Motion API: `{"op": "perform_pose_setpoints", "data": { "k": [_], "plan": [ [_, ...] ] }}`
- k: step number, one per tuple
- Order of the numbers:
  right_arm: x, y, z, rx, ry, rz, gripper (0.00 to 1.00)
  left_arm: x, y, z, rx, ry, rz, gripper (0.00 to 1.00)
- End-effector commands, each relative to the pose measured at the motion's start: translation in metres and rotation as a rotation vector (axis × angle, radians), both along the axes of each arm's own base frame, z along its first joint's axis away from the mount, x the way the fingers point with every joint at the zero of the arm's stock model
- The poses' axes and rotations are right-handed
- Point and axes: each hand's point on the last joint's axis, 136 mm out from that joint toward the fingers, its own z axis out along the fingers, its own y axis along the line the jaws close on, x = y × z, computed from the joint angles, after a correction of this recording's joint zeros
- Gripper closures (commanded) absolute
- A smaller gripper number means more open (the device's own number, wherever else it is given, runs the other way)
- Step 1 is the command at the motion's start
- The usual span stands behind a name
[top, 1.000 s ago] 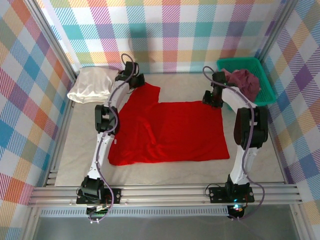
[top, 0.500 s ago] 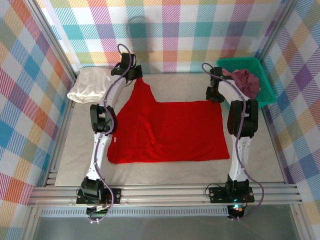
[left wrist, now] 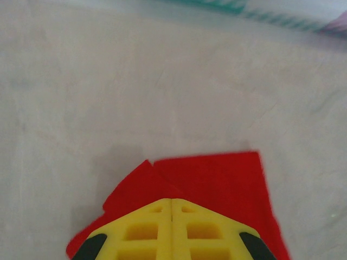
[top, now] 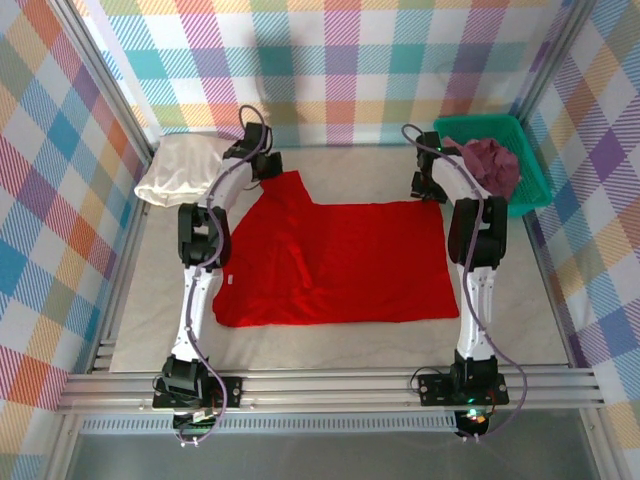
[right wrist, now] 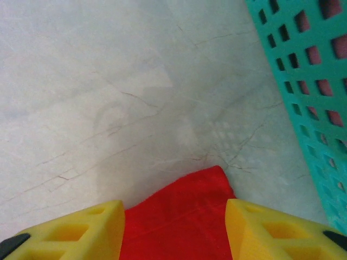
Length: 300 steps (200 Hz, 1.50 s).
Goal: Fold and stack the t-shirts
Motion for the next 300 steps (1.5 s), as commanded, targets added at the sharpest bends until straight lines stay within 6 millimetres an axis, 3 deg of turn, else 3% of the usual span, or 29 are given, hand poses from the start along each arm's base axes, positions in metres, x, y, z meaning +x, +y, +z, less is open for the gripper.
{"op": "perform_pose_setpoints", "data": {
  "k": [1, 29, 56, 89, 135, 194, 221, 240, 266, 300],
  "plan": [
    [-0.012, 0.005, -0.017, 0.062, 0.092, -0.034, 0.48, 0.006, 0.011, 0.06, -0.001, -0.147, 0.01, 1.0],
    [-0.016, 0.026, -0.022, 0.184, 0.124, -0.04, 0.5, 0.002, 0.017, 0.064, -0.019, -0.155, 0.013, 1.0],
    [-0.029, 0.026, -0.021, 0.154, 0.151, -0.066, 0.49, 0.002, 0.022, 0.073, -0.023, -0.173, 0.022, 1.0],
    [-0.03, 0.025, 0.0, 0.088, 0.084, -0.039, 0.48, 0.003, 0.028, 0.098, -0.049, -0.223, 0.023, 1.0],
    [-0.027, 0.029, 0.022, 0.08, 0.048, -0.024, 0.48, -0.008, 0.058, 0.12, -0.016, -0.267, 0.065, 1.0],
    [-0.001, 0.036, 0.009, 0.102, 0.05, -0.017, 0.47, -0.018, 0.09, 0.097, 0.014, -0.211, 0.092, 1.0],
    [0.008, 0.04, 0.005, 0.12, 0.032, -0.023, 0.46, -0.027, 0.114, 0.105, 0.072, -0.238, 0.144, 1.0],
    [0.017, 0.045, 0.001, 0.143, 0.02, -0.013, 0.46, -0.017, 0.108, 0.113, 0.009, -0.268, 0.104, 1.0],
    [0.024, 0.048, -0.005, 0.154, 0.029, -0.025, 0.45, -0.016, 0.099, 0.096, -0.015, -0.197, 0.073, 1.0],
    [0.024, 0.045, -0.017, 0.142, 0.054, -0.046, 0.46, -0.013, 0.098, 0.102, -0.031, -0.217, 0.078, 1.0]
  ]
}}
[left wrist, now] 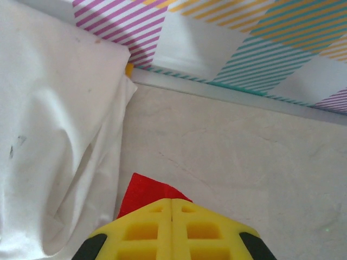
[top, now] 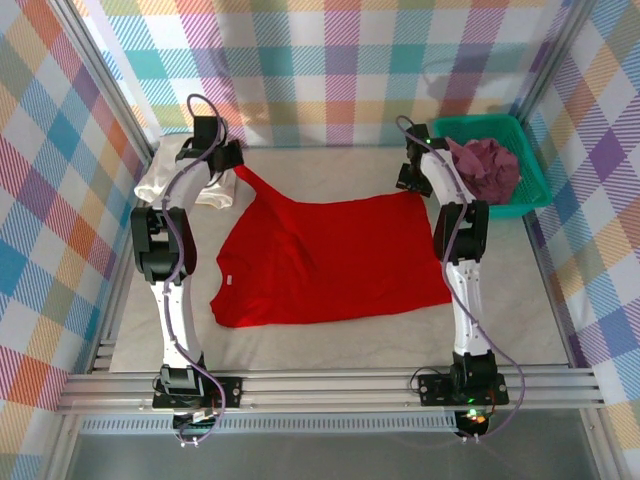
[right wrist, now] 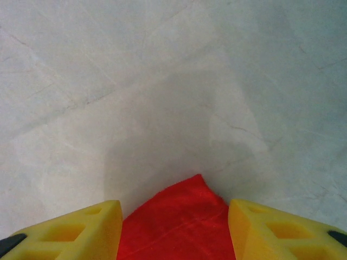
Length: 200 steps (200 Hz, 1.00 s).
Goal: Fold and stack the t-shirts
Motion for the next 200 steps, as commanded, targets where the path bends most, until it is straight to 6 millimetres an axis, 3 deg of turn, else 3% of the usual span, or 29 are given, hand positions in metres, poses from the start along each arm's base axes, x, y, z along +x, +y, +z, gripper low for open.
{"op": "perform_pose_setpoints", "data": {
  "k": [1, 43, 77, 100, 139, 163, 200],
  "plan": [
    [-0.011, 0.0, -0.006, 0.007, 0.052, -0.023, 0.46, 0.004, 0.001, 0.011, -0.016, -0.025, -0.015, 1.0],
    [-0.003, 0.007, -0.016, 0.041, 0.033, -0.008, 0.53, 0.007, -0.008, 0.012, -0.032, -0.029, -0.046, 1.0],
    [0.001, 0.009, -0.017, 0.047, 0.021, 0.002, 0.74, 0.01, -0.023, 0.008, -0.054, -0.025, -0.089, 1.0],
    [0.003, 0.004, -0.002, 0.017, -0.005, 0.007, 0.86, 0.016, -0.037, 0.009, -0.068, -0.024, -0.128, 1.0],
    [-0.003, -0.017, 0.046, -0.042, -0.071, -0.015, 1.0, 0.025, -0.062, 0.016, -0.06, -0.026, -0.189, 1.0],
    [-0.01, -0.028, 0.069, -0.041, -0.113, -0.033, 1.0, 0.028, -0.078, 0.022, -0.051, -0.029, -0.238, 1.0],
    [-0.013, -0.029, 0.093, 0.002, -0.237, -0.024, 1.0, 0.025, -0.079, 0.032, -0.015, -0.031, -0.252, 1.0]
  ]
}}
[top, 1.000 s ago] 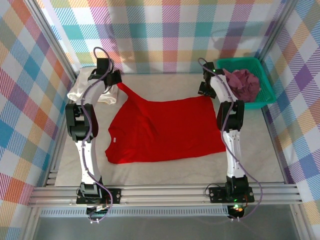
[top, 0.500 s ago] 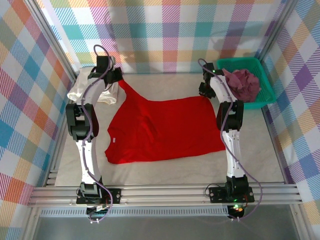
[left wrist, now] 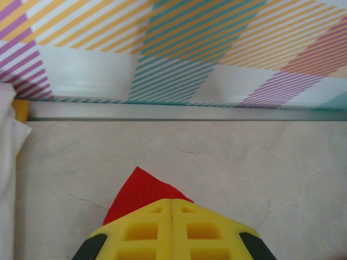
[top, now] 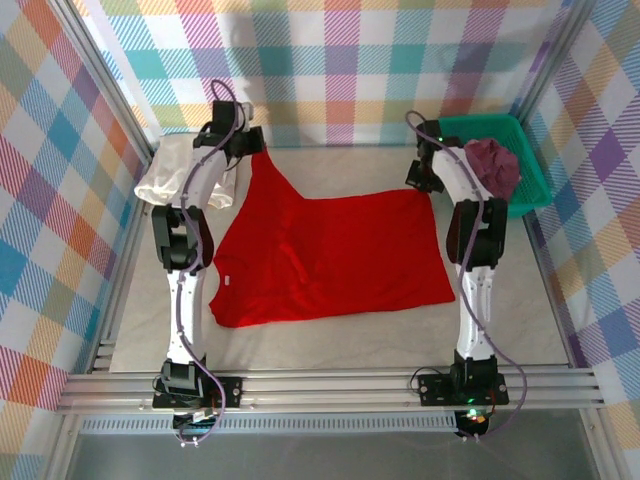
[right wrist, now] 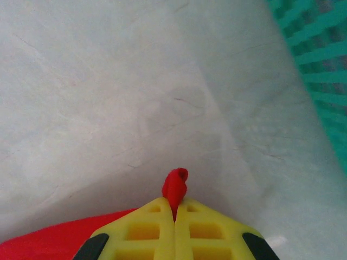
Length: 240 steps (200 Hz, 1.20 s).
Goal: Fold and stack the t-shirts
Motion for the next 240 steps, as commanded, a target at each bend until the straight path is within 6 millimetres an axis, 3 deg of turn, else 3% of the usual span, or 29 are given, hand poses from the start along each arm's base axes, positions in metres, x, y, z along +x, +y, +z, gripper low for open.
{"op": "perform_pose_setpoints", "data": {
  "k": [1, 47, 85, 103, 120, 152, 202, 223, 240],
  "plan": [
    [0.014, -0.003, 0.041, 0.016, -0.165, 0.012, 1.0, -0.006, -0.003, 0.01, 0.036, 0.001, -0.035, 1.0],
    [0.005, -0.01, 0.042, 0.047, -0.311, 0.007, 1.0, -0.038, -0.006, 0.031, 0.128, -0.025, -0.073, 1.0],
    [-0.003, -0.006, 0.022, 0.083, -0.289, 0.015, 1.0, -0.058, -0.004, 0.017, 0.173, -0.007, -0.088, 1.0],
    [0.0, -0.002, 0.033, 0.097, -0.327, 0.033, 1.0, -0.063, -0.006, 0.025, 0.183, -0.009, -0.091, 1.0],
    [0.0, 0.002, 0.053, 0.126, -0.402, 0.047, 1.0, -0.076, -0.013, 0.045, 0.213, -0.044, -0.089, 1.0],
    [-0.023, 0.003, 0.065, 0.16, -0.456, 0.023, 1.0, -0.117, -0.018, 0.055, 0.259, -0.07, -0.064, 1.0],
    [-0.081, -0.004, 0.041, 0.197, -0.378, -0.065, 1.0, -0.2, -0.005, 0.031, 0.253, -0.091, 0.045, 1.0],
    [-0.089, -0.004, 0.039, 0.199, -0.348, -0.066, 1.0, -0.225, 0.002, 0.024, 0.247, -0.086, 0.057, 1.0],
    [-0.089, -0.005, 0.051, 0.19, -0.355, -0.063, 1.0, -0.236, 0.01, 0.031, 0.271, -0.081, 0.077, 1.0]
  ]
}}
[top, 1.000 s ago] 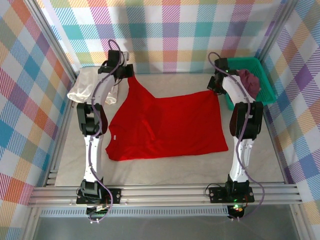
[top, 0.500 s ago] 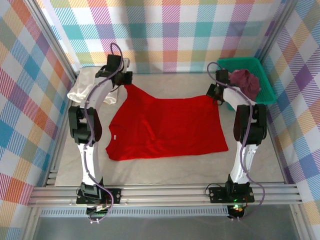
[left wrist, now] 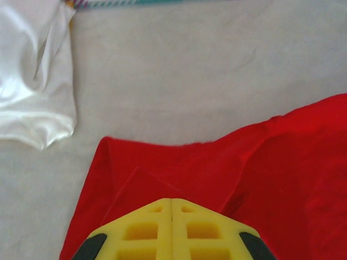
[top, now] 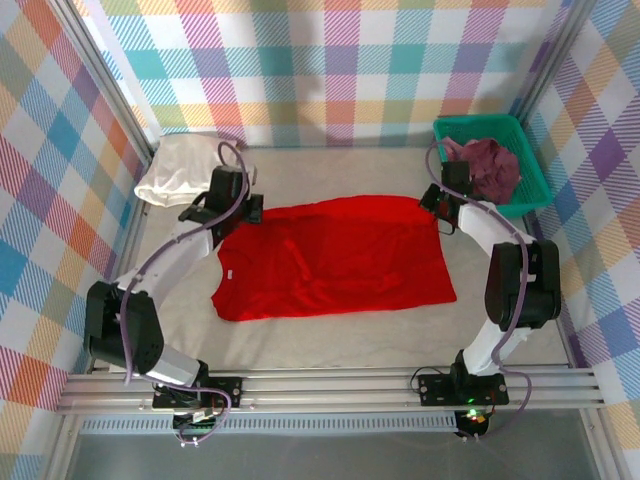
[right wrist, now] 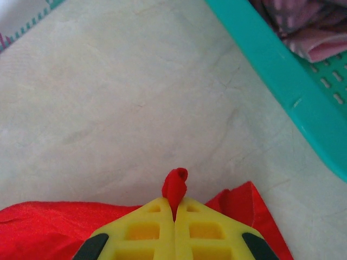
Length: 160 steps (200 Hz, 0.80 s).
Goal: Fold and stack the t-shirts
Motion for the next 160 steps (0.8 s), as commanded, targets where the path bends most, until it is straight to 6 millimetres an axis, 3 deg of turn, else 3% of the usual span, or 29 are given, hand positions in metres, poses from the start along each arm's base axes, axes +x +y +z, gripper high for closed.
{"op": "perform_pose_setpoints", "data": {
  "k": [1, 30, 51, 70, 134, 160],
  "plan": [
    [-0.002, -0.002, 0.021, 0.019, -0.023, -0.014, 1.0, -0.005, 0.011, 0.025, -0.001, -0.079, 0.063, 1.0],
    [-0.008, -0.006, 0.037, 0.011, -0.038, -0.029, 1.0, -0.024, 0.011, 0.042, -0.015, -0.084, 0.055, 1.0],
    [-0.02, -0.008, 0.032, 0.014, -0.009, -0.045, 1.0, -0.04, 0.007, 0.038, -0.015, -0.056, 0.043, 1.0],
    [-0.034, -0.01, 0.019, 0.019, 0.026, -0.054, 1.0, -0.057, 0.005, 0.024, 0.01, -0.007, 0.04, 1.0],
    [-0.094, -0.009, -0.03, 0.036, 0.154, -0.047, 0.98, -0.125, 0.011, -0.053, 0.005, 0.186, 0.099, 1.0],
    [-0.111, -0.015, -0.044, 0.003, 0.187, -0.051, 0.98, -0.143, 0.013, -0.064, -0.016, 0.209, 0.111, 1.0]
  ]
}}
